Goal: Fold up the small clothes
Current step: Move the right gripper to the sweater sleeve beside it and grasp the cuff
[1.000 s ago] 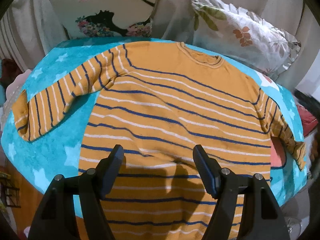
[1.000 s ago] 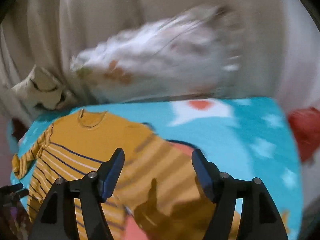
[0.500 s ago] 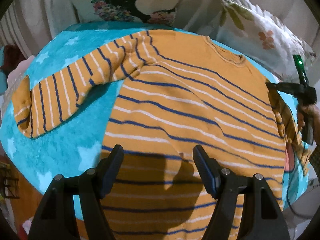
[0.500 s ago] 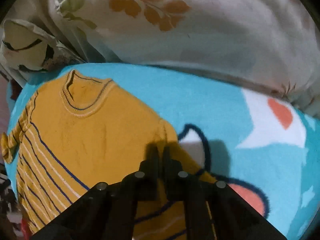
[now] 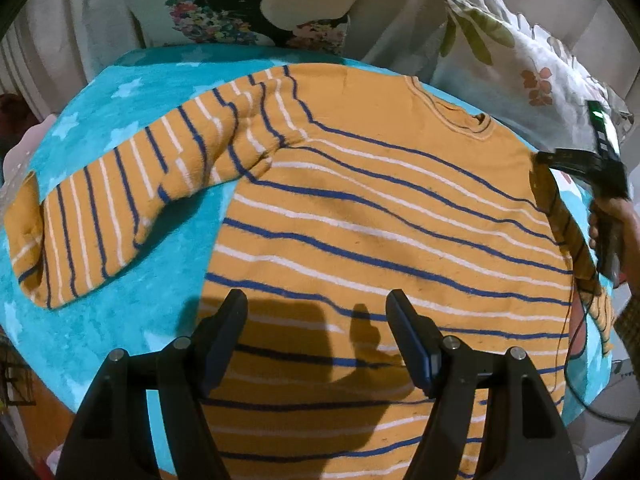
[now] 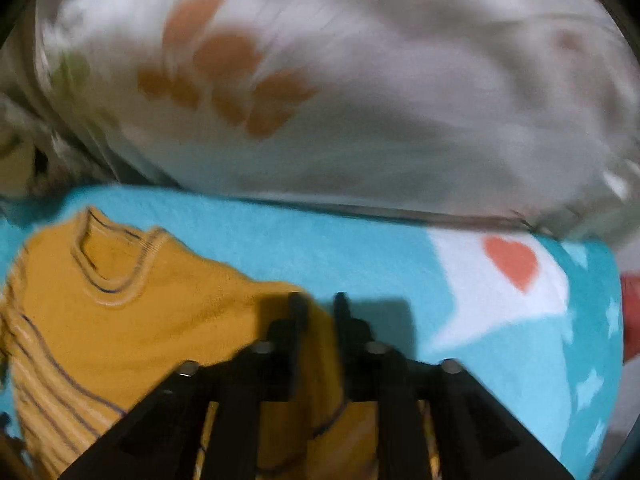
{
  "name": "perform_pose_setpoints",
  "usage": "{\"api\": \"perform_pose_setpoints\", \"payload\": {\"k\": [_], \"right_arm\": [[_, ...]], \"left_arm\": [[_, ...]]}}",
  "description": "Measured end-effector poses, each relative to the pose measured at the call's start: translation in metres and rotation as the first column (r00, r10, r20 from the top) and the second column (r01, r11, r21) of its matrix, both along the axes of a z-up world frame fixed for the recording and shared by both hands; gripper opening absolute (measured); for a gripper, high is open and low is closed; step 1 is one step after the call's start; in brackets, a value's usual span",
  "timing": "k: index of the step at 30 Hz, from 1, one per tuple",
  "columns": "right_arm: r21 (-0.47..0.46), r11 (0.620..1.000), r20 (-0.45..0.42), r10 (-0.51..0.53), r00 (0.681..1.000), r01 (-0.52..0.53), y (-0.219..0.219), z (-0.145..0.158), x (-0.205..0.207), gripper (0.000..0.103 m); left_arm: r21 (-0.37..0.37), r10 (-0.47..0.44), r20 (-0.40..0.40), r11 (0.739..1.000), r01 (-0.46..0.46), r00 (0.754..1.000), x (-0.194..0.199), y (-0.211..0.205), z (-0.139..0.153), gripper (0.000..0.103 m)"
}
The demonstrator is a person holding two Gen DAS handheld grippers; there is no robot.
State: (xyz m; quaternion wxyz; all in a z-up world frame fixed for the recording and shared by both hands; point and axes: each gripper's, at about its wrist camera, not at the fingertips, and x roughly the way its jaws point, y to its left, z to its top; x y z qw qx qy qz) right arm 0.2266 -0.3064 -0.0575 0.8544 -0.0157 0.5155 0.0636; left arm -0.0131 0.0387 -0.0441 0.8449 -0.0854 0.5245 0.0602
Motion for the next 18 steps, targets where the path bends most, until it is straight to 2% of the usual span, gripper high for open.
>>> {"api": "perform_pose_setpoints", "payload": {"k": [1, 2, 6, 8, 11, 13, 14, 16, 18], "right_arm": [[0.019, 1.0, 0.026, -0.025, 0.999, 0.024, -0.011, 0.009, -0.01, 0.041], [0.057, 0.997, 0.061, -0.059, 0.996, 0.056, -0.027, 0.022, -0.027, 0.048], [0.209, 0.964, 0.077, -0.186, 0.98, 0.166, -0.097, 0.05, -0.084, 0.049], [0.261, 0.93, 0.093, -0.289, 0.953, 0.257, -0.148, 0.058, -0.129, 0.05], [0.241, 0.885, 0.101, -0.43, 0.897, 0.397, -0.203, 0.062, -0.182, 0.05], [0.24, 0.829, 0.072, -0.535, 0.842, 0.506, -0.246, 0.058, -0.224, 0.05], [0.253, 0.806, 0.058, -0.564, 0.823, 0.535, -0.25, 0.052, -0.233, 0.05], [0.302, 0.735, 0.006, -0.638, 0.77, 0.607, -0.275, 0.039, -0.269, 0.051], [0.352, 0.678, -0.052, -0.674, 0.737, 0.645, -0.29, 0.025, -0.291, 0.051]], "left_arm": [[-0.005, -0.003, 0.002, 1.0, 0.004, 1.0, 0.001, -0.003, 0.001, 0.071], [-0.008, -0.007, 0.004, 1.0, 0.008, 1.0, 0.002, -0.006, 0.002, 0.071], [-0.016, -0.033, 0.018, 0.999, 0.033, 0.999, 0.0, -0.022, 0.007, 0.071], [-0.019, -0.043, 0.021, 0.999, 0.043, 0.999, -0.002, -0.029, 0.008, 0.072], [-0.033, -0.052, 0.016, 0.998, 0.053, 0.999, -0.006, -0.039, 0.006, 0.073], [-0.043, -0.06, 0.005, 0.997, 0.06, 0.998, -0.007, -0.047, 0.004, 0.073], [-0.05, -0.067, 0.004, 0.996, 0.067, 0.998, -0.01, -0.05, 0.004, 0.073], [-0.053, -0.081, 0.003, 0.995, 0.081, 0.997, -0.011, -0.059, 0.005, 0.073], [-0.054, -0.094, 0.007, 0.994, 0.094, 0.996, -0.013, -0.068, 0.007, 0.073]]}}
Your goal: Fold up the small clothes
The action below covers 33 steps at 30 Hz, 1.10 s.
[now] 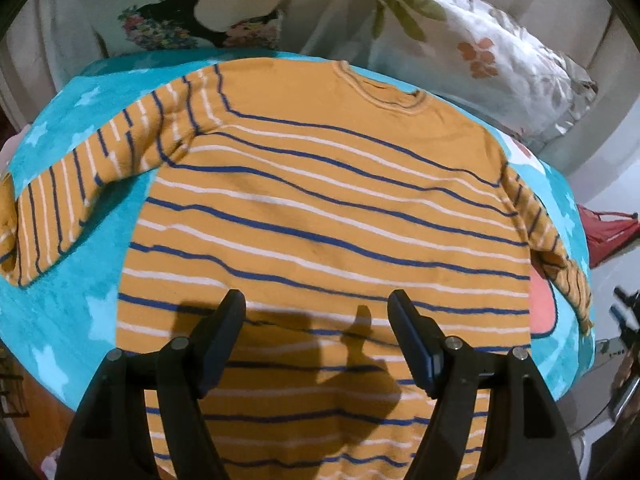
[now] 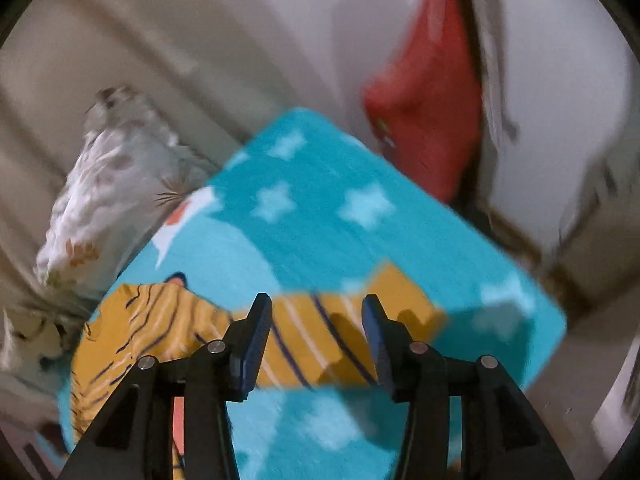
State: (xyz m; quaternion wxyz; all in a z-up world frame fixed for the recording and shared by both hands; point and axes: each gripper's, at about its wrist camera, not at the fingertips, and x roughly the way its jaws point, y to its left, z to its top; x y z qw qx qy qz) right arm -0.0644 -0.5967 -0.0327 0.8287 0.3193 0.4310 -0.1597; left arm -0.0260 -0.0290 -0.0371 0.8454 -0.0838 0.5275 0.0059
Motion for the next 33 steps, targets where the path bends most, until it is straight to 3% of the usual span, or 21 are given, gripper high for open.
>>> {"api": "perform_pose_setpoints", "payload": {"k": [2, 5, 12, 16, 17, 19, 22, 26, 30, 33], "right_arm": [[0.071, 0.996, -0.013, -0.055, 0.998, 0.056, -0.006, -0.015, -0.02, 0.051], [0.066, 0.996, -0.001, -0.06, 0.998, 0.06, -0.007, -0.019, -0.02, 0.051], [-0.149, 0.981, -0.05, 0.114, 0.992, -0.121, 0.009, -0.018, 0.044, 0.061], [-0.158, 0.934, -0.087, 0.31, 0.947, -0.32, 0.032, -0.04, 0.074, 0.068], [-0.137, 0.925, -0.104, 0.343, 0.933, -0.355, 0.035, -0.047, 0.076, 0.055], [-0.109, 0.915, -0.121, 0.376, 0.919, -0.389, 0.039, -0.05, 0.073, 0.006], [-0.101, 0.908, -0.05, 0.404, 0.913, -0.407, 0.047, -0.032, 0.051, 0.005], [0.013, 0.877, 0.023, 0.48, 0.877, -0.48, 0.07, -0.015, 0.005, 0.005], [0.167, 0.816, -0.006, 0.561, 0.827, -0.553, 0.105, -0.032, -0.049, 0.006], [0.138, 0.825, -0.097, 0.561, 0.822, -0.547, 0.114, -0.043, -0.078, 0.006]], "left_arm": [[0.001, -0.015, 0.009, 1.0, 0.015, 1.0, -0.002, -0.01, 0.004, 0.073], [0.007, -0.04, 0.027, 0.999, 0.04, 0.999, -0.006, -0.021, 0.01, 0.073], [0.012, -0.057, 0.028, 0.998, 0.057, 0.998, -0.018, -0.036, 0.015, 0.073], [0.024, -0.065, 0.041, 0.998, 0.064, 0.997, -0.027, -0.039, 0.02, 0.073], [0.026, -0.066, 0.044, 0.998, 0.064, 0.997, -0.03, -0.039, 0.021, 0.073], [0.034, -0.061, 0.049, 0.998, 0.059, 0.997, -0.033, -0.039, 0.023, 0.073], [0.037, -0.045, 0.052, 0.998, 0.043, 0.998, -0.035, -0.038, 0.024, 0.073], [0.023, -0.035, 0.046, 0.999, 0.034, 0.998, -0.033, -0.04, 0.022, 0.073], [0.015, -0.055, 0.049, 0.998, 0.054, 0.997, -0.028, -0.05, 0.022, 0.073], [0.016, -0.083, 0.053, 0.996, 0.083, 0.995, -0.024, -0.062, 0.024, 0.073]]}}
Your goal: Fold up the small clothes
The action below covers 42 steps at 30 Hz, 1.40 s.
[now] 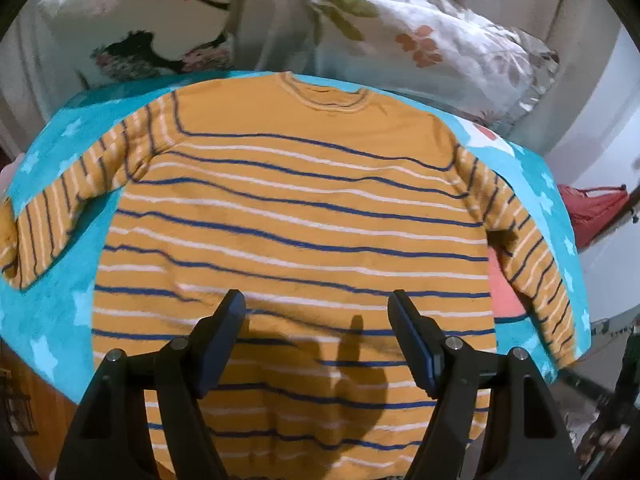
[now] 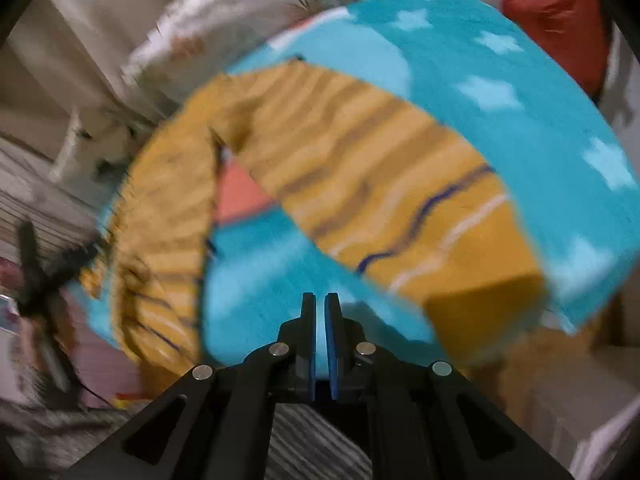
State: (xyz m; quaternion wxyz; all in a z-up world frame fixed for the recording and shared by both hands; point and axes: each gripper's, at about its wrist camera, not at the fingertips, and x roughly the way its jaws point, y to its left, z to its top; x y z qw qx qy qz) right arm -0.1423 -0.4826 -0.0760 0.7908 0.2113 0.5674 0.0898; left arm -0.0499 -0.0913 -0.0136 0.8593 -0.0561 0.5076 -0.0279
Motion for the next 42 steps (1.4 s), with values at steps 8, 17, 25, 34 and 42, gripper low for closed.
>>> {"api": "perform_pose_setpoints", "payload": {"k": [8, 17, 25, 34, 42], "right_arm": [[0.084, 0.901, 0.063, -0.431, 0.9, 0.425, -0.07, 0.012, -0.038, 0.061], [-0.15, 0.93, 0.125, -0.318, 0.94, 0.334, -0.059, -0.005, 0.002, 0.061], [-0.072, 0.972, 0.118, -0.213, 0.97, 0.222, -0.052, 0.002, 0.002, 0.004], [-0.082, 0.871, 0.237, -0.455, 0.859, 0.484, -0.148, 0.064, 0.011, 0.003], [-0.065, 0.955, 0.33, -0.252, 0.91, 0.288, -0.039, 0.114, 0.088, 0.003]], "left_arm": [[0.0, -0.059, -0.004, 0.998, 0.059, 0.998, 0.002, -0.023, 0.0, 0.073], [0.003, -0.043, -0.012, 0.999, 0.043, 0.999, -0.005, -0.016, -0.003, 0.073], [-0.003, 0.056, -0.011, 0.998, -0.056, 0.998, -0.014, 0.018, -0.003, 0.073], [0.014, 0.177, 0.03, 0.984, -0.178, 0.984, -0.023, 0.07, 0.007, 0.073], [-0.004, 0.225, 0.033, 0.974, -0.225, 0.974, -0.016, 0.126, 0.005, 0.073]]}}
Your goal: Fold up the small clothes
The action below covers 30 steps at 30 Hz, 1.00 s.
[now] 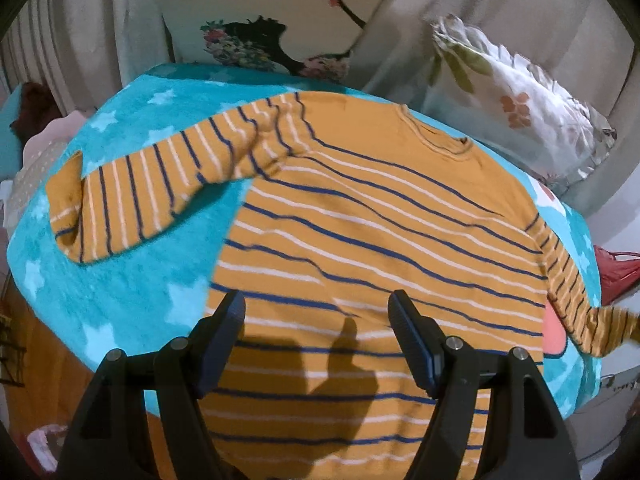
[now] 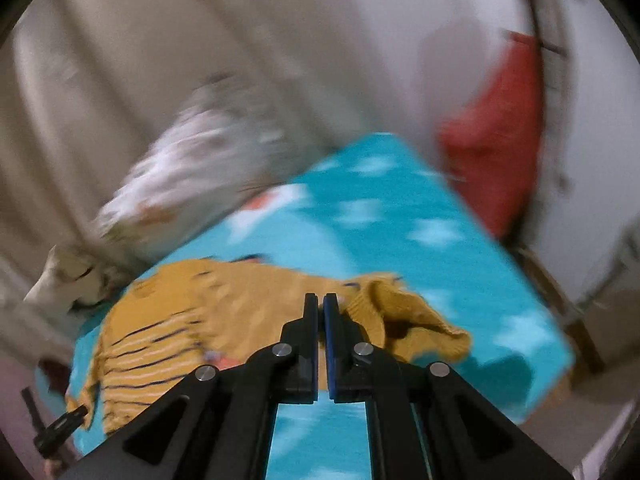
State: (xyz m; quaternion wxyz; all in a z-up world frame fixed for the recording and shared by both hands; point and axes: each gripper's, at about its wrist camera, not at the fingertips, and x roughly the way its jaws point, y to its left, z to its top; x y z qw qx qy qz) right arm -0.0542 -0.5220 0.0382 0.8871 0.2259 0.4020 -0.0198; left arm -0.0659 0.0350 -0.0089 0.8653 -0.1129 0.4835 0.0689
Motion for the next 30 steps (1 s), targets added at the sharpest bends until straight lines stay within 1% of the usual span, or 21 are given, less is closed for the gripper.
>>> {"api": "perform_pose_setpoints", "payload": {"k": [1, 2, 5, 6, 8, 9, 10, 11, 13, 15, 18, 19, 20, 22, 23, 24, 26, 27, 28, 29, 30], "right_arm": [[0.013, 0.998, 0.01, 0.059, 0.998, -0.059, 0.032, 0.003, 0.017, 0.003], [0.022, 0.995, 0.013, 0.093, 0.996, -0.094, 0.053, 0.003, 0.025, 0.003], [0.065, 0.968, 0.021, 0.243, 0.97, -0.243, 0.143, -0.003, 0.063, 0.003], [0.072, 0.958, 0.019, 0.277, 0.961, -0.278, 0.165, -0.006, 0.072, 0.003], [0.09, 0.923, 0.014, 0.375, 0.927, -0.375, 0.23, -0.016, 0.095, 0.003], [0.093, 0.91, 0.006, 0.405, 0.914, -0.404, 0.253, -0.022, 0.102, 0.003], [0.099, 0.888, -0.008, 0.453, 0.892, -0.45, 0.288, -0.032, 0.114, 0.003], [0.098, 0.875, -0.018, 0.479, 0.878, -0.475, 0.307, -0.039, 0.118, 0.003], [0.07, 0.843, -0.058, 0.538, 0.841, -0.534, 0.361, -0.058, 0.134, 0.003], [0.062, 0.819, -0.091, 0.574, 0.814, -0.571, 0.399, -0.074, 0.145, 0.003], [0.064, 0.798, -0.135, 0.602, 0.787, -0.599, 0.441, -0.096, 0.16, 0.001], [0.07, 0.785, -0.148, 0.618, 0.772, -0.615, 0.453, -0.103, 0.165, 0.001], [0.072, 0.764, -0.167, 0.643, 0.747, -0.641, 0.467, -0.11, 0.169, 0.001], [0.04, 0.731, -0.206, 0.674, 0.71, -0.682, 0.495, -0.121, 0.174, 0.002], [0.029, 0.72, -0.219, 0.681, 0.699, -0.693, 0.504, -0.124, 0.177, 0.002], [0.025, 0.702, -0.231, 0.697, 0.679, -0.712, 0.517, -0.127, 0.177, 0.002], [0.049, 0.684, -0.216, 0.719, 0.661, -0.728, 0.53, -0.121, 0.178, 0.002], [0.073, 0.681, -0.19, 0.726, 0.66, -0.728, 0.53, -0.115, 0.175, 0.004], [0.09, 0.687, -0.166, 0.725, 0.669, -0.721, 0.525, -0.107, 0.172, 0.013], [0.08, 0.709, -0.151, 0.704, 0.694, -0.701, 0.513, -0.099, 0.167, 0.028], [0.065, 0.732, -0.142, 0.679, 0.72, -0.678, 0.502, -0.093, 0.165, 0.034]], "left_arm": [[0.0, -0.002, -0.002, 1.0, 0.002, 1.0, 0.001, 0.006, 0.0, 0.073], [-0.006, -0.003, -0.003, 1.0, 0.003, 1.0, 0.003, 0.016, 0.0, 0.073], [-0.013, 0.009, 0.004, 1.0, -0.009, 1.0, 0.003, 0.049, 0.0, 0.073], [-0.014, 0.016, 0.004, 1.0, -0.016, 1.0, 0.003, 0.06, 0.0, 0.073], [-0.02, 0.037, 0.002, 0.999, -0.037, 0.999, 0.002, 0.089, -0.001, 0.073], [-0.021, 0.05, 0.001, 0.999, -0.05, 0.999, 0.002, 0.1, -0.002, 0.073], [-0.023, 0.065, 0.001, 0.998, -0.065, 0.998, 0.001, 0.113, -0.003, 0.073], [-0.026, 0.087, -0.002, 0.996, -0.087, 0.996, -0.001, 0.131, -0.005, 0.073], [-0.031, 0.12, -0.011, 0.992, -0.12, 0.993, -0.004, 0.155, -0.008, 0.073], [-0.033, 0.153, -0.026, 0.987, -0.154, 0.988, -0.008, 0.18, -0.013, 0.073], [-0.039, 0.197, -0.043, 0.979, -0.199, 0.979, -0.014, 0.21, -0.019, 0.073], [-0.042, 0.208, -0.048, 0.977, -0.21, 0.977, -0.015, 0.217, -0.021, 0.073], [-0.044, 0.219, -0.054, 0.974, -0.221, 0.974, -0.016, 0.225, -0.023, 0.073], [-0.05, 0.235, -0.062, 0.97, -0.238, 0.97, -0.018, 0.238, -0.025, 0.073], [-0.054, 0.242, -0.066, 0.968, -0.246, 0.968, -0.019, 0.243, -0.026, 0.073], [-0.055, 0.247, -0.07, 0.966, -0.251, 0.966, -0.018, 0.248, -0.028, 0.073], [-0.057, 0.255, -0.076, 0.964, -0.26, 0.964, -0.017, 0.255, -0.029, 0.073], [-0.059, 0.258, -0.076, 0.963, -0.262, 0.963, -0.017, 0.258, -0.029, 0.073], [-0.062, 0.26, -0.073, 0.962, -0.265, 0.963, -0.017, 0.261, -0.029, 0.073], [-0.064, 0.261, -0.072, 0.962, -0.266, 0.963, -0.015, 0.264, -0.029, 0.073], [-0.063, 0.263, -0.073, 0.961, -0.268, 0.962, -0.014, 0.267, -0.03, 0.073]]}}
